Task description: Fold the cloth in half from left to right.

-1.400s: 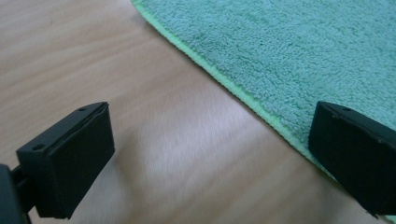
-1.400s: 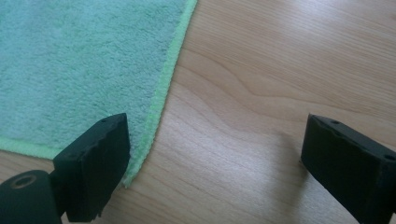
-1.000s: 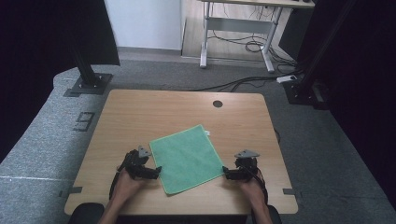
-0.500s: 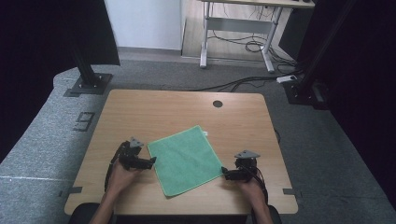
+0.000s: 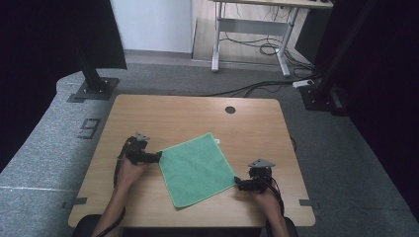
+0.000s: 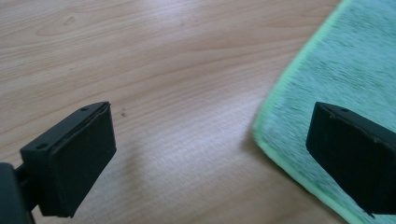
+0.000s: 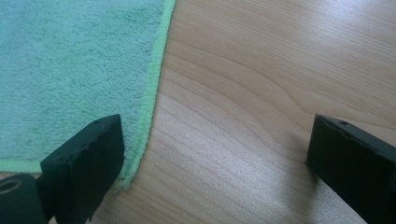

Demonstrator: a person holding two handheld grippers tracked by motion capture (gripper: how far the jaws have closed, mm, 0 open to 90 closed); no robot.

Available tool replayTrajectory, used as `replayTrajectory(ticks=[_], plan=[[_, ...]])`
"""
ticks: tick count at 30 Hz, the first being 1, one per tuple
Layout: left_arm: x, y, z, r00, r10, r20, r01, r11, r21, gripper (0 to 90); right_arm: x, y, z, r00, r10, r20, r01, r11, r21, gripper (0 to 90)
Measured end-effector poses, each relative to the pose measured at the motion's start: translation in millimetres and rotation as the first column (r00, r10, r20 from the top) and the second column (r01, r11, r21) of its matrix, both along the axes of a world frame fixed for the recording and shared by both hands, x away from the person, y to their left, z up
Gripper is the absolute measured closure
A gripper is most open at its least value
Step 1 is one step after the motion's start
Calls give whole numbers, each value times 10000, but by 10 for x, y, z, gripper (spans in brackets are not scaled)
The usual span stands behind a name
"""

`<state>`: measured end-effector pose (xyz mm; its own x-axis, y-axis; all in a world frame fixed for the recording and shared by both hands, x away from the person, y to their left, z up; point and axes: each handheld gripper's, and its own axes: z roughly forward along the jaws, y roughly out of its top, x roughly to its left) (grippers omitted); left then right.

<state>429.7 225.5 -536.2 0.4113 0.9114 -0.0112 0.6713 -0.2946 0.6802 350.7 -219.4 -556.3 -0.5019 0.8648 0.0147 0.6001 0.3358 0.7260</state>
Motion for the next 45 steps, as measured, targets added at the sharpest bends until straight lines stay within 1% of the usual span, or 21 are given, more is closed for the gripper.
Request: replayTrajectory(ticks=[2, 6, 9, 12, 13, 15, 22, 25, 29, 33, 36, 40, 42, 45], plan=[[35, 5, -29, 9999, 101, -24, -101, 9999, -14, 24, -1, 1, 0, 10000, -7, -12, 7, 10000, 7, 41], [80, -4, -86, 9998, 171, -101, -169, 9997, 189, 25, 0, 0, 0, 10000, 2, -1, -2, 10000, 3, 41], [96, 3, -114, 9996, 242, -131, -241, 9997, 97, 22, 0, 0, 0, 10000, 2, 0, -2, 10000, 4, 41], [79, -13, -112, 9998, 197, 70, -199, 9994, 274, 32, 0, 0, 0, 10000, 0, -1, 0, 10000, 3, 41], [74, -14, -111, 9998, 180, 82, -183, 9995, 269, 40, 0, 0, 0, 10000, 2, 2, -2, 10000, 2, 41], [80, -2, -114, 9996, 263, -78, -262, 9996, 81, 49, 0, 0, 0, 10000, 4, 8, -4, 10000, 2, 41], [82, 1, -115, 9996, 276, -97, -275, 9996, 71, 45, 4, -5, 1, 9999, 100, 4, -100, 9999, -1, 44], [82, 1, -115, 9996, 281, -96, -280, 9996, 67, 45, 4, -4, 17, 9998, 183, -96, -183, 9998, -17, 70], [81, 1, -115, 9995, 287, -97, -286, 9996, 64, 46, 7, -2, 58, 9985, 474, -290, -477, 9988, -83, 99], [82, 1, -115, 9996, 279, -102, -278, 9996, 59, 45, -11, 22, 123, 9970, 725, -261, -728, 9973, -118, 108], [82, 1, -115, 9995, 283, -101, -282, 9996, 64, 45, -28, 63, 178, 9943, 1046, -224, -1046, 9945, 21, 118], [77, 5, -114, 9995, 289, -136, -288, 9995, 91, 36, -48, 164, 227, 9866, 1604, -295, -1594, 9866, 345, 128], [77, 5, -115, 9995, 295, -132, -294, 9995, 88, 37, -59, 226, 244, 9809, 1926, -285, -1910, 9803, 511, 129], [76, 5, -114, 9995, 279, -129, -277, 9996, 88, 39, -79, 318, 265, 9719, 2339, -258, -2324, 9714, 494, 130]])
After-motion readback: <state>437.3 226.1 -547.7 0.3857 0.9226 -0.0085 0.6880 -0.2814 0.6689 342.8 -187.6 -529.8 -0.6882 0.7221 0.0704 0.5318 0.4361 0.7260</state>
